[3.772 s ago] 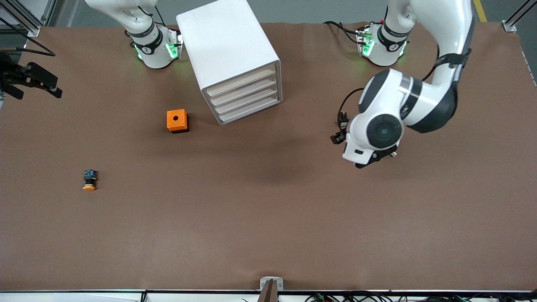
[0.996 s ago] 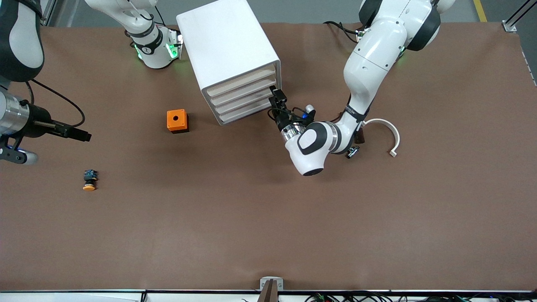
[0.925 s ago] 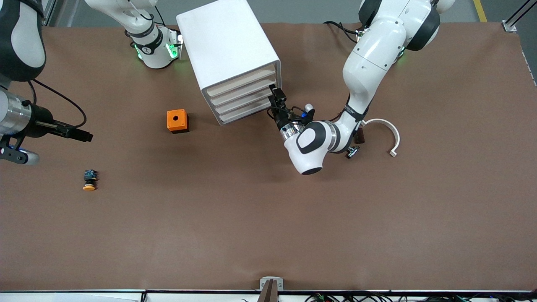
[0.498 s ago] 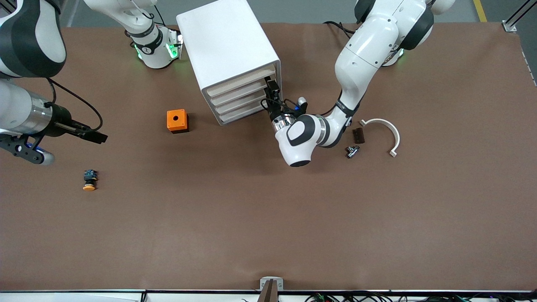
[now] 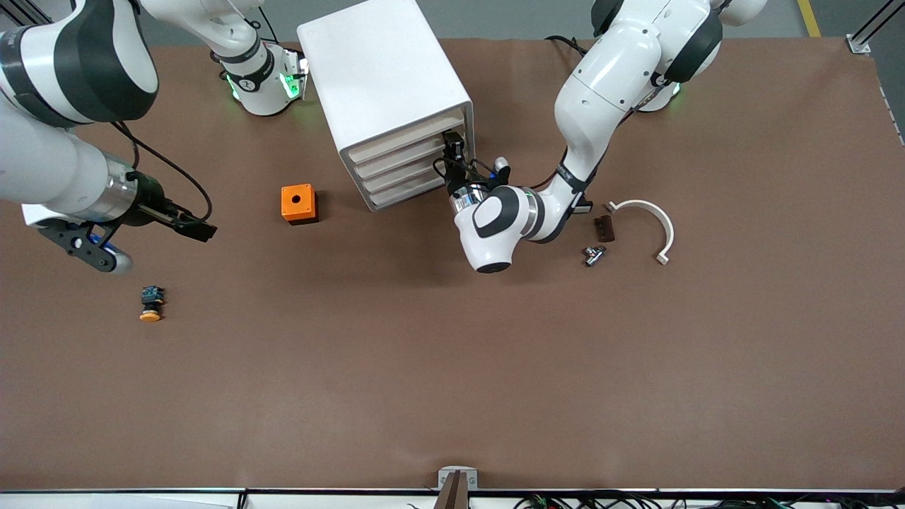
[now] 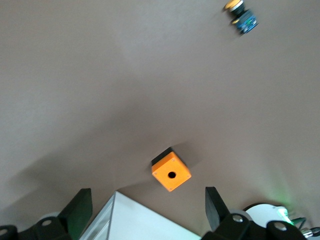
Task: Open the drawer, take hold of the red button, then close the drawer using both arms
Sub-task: 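Pull the drawer open with the left gripper while the right gripper approaches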
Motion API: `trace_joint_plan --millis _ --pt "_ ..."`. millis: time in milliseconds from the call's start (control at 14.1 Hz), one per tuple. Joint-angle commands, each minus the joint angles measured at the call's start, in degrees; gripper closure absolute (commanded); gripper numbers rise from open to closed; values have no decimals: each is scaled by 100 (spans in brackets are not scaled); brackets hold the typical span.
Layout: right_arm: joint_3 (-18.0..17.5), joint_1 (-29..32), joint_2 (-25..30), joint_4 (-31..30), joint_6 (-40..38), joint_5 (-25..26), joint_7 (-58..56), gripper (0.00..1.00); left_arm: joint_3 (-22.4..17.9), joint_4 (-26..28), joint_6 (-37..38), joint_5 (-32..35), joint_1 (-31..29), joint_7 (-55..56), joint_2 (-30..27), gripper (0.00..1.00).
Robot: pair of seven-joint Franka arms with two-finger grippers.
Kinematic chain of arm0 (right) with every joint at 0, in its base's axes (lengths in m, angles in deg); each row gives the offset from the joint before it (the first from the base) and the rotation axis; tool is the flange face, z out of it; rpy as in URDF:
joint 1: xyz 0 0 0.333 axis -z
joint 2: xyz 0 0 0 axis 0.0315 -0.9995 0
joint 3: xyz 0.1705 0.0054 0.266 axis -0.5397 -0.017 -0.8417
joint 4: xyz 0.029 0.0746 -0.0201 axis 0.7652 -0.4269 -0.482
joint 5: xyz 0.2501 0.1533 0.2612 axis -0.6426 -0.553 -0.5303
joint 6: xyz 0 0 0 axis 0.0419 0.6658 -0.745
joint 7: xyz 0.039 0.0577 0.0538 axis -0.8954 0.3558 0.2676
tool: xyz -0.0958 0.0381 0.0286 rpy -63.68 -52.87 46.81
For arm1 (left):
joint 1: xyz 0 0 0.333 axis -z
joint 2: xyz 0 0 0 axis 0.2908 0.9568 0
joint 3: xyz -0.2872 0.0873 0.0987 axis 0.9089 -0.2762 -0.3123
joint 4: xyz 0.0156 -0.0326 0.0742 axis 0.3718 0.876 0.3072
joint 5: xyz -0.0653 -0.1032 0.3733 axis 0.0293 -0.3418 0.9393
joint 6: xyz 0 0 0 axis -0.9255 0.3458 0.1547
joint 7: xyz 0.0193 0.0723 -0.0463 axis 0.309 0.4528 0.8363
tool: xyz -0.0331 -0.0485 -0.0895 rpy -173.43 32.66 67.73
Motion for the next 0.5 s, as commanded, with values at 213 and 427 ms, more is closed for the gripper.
trace_joint_plan --millis 213,427 --pt "37 -494 153 -292 297 -151 950 0 -37 -59 -3 -140 -12 102 30 88" --pt "46 -889 153 -502 631 -142 1619 0 -72 -68 -3 -253 -100 102 21 88"
